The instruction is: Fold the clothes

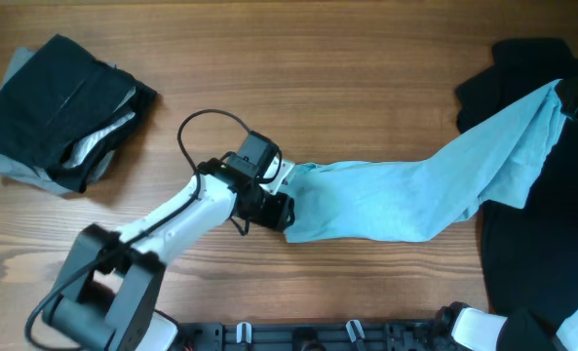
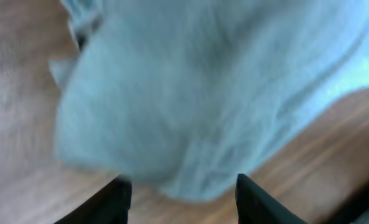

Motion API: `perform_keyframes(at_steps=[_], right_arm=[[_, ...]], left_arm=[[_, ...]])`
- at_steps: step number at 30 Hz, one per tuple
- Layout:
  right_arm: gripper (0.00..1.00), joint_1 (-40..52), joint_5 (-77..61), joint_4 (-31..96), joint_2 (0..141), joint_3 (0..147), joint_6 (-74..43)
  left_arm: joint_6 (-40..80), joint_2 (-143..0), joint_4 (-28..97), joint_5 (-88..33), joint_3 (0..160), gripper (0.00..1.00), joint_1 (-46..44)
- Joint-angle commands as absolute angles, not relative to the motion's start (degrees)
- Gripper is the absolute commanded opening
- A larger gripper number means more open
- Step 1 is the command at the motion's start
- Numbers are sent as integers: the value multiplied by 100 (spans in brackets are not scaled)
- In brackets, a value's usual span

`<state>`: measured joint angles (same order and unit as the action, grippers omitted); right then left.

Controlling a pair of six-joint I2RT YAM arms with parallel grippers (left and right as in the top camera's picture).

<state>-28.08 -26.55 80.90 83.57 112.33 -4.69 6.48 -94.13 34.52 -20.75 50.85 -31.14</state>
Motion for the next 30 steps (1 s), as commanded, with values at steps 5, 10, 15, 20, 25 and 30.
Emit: perform_keyframes(at_steps=[5,10,15,20,25,30], right_arm=[[5,-2821,-2659,8060,8305,11340,-460],[4,-2821,-2661,8031,8305,11340,-458],[4,-2821,-2663,8007,8305,11340,-449],[4,-2821,-2663,7959,8305,11340,-447],[4,-2821,-2657,8034,8305,11340,-419],[4,-2821,-2067,7946,8305,11340,-637]], left_arm=[[716,-9795,3214,-2053,5078,4,-3127],[711,-8912,5039,-1730,6425,4,-2228],[624,-7970,6401,-1339,8195,4,-502],[626,-7146,6139,-1337,8770,4,856],[650,-6681,5450,-749,8934,4,1653],[648,-6652,5183,-34,8938,4,1828]])
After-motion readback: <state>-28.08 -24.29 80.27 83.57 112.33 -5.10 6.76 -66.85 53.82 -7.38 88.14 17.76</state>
